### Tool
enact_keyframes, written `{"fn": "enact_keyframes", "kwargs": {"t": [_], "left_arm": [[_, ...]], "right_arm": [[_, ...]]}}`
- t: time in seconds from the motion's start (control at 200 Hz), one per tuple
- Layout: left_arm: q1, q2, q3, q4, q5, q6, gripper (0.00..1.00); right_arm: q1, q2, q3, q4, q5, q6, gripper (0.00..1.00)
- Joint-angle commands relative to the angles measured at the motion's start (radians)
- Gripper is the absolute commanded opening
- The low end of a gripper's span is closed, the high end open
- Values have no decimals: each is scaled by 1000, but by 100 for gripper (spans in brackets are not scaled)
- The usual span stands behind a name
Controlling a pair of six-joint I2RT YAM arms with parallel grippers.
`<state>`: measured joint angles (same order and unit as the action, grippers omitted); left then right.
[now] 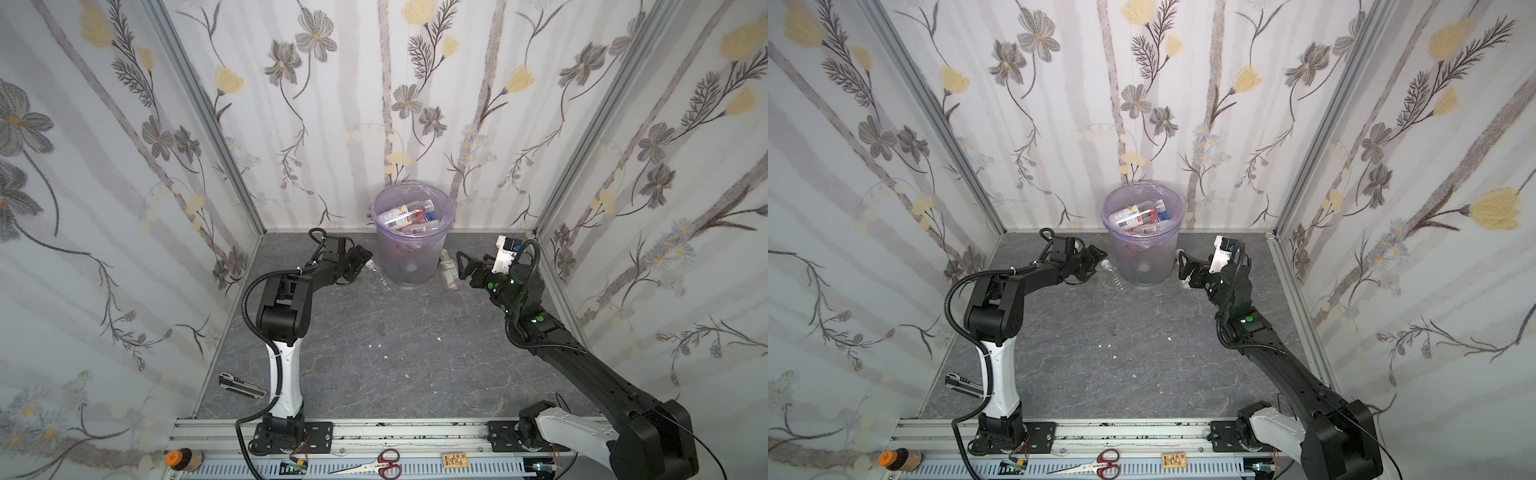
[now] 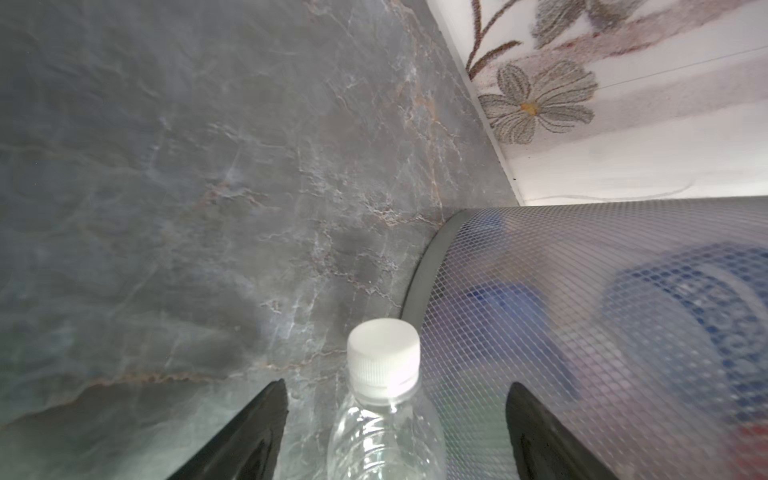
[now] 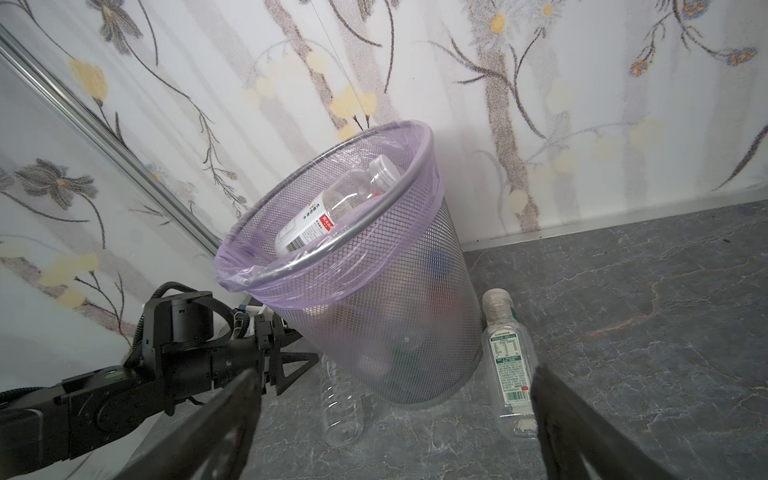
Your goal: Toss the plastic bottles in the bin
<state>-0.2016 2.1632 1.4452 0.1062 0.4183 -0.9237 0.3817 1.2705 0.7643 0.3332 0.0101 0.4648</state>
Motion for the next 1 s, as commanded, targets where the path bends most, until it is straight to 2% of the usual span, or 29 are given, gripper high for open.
{"fn": "enact_keyframes", "kwargs": {"t": [0.0,0.51,0.774,0.999], "left_arm": [[1,30,42,-30,-7,29,83],[-16,70,52,-45,-7,39,78],[-22,86,63,-45,-12,47,71],[-26,89,61,-45,-24,51,65]], "right_arm": [[1,-5,-3,43,4,-13,100],[0,39,10,35,-6,-2,100],[3,44,6,40,-59,3,100],[49,70,1,-16,-84,5,100]]}}
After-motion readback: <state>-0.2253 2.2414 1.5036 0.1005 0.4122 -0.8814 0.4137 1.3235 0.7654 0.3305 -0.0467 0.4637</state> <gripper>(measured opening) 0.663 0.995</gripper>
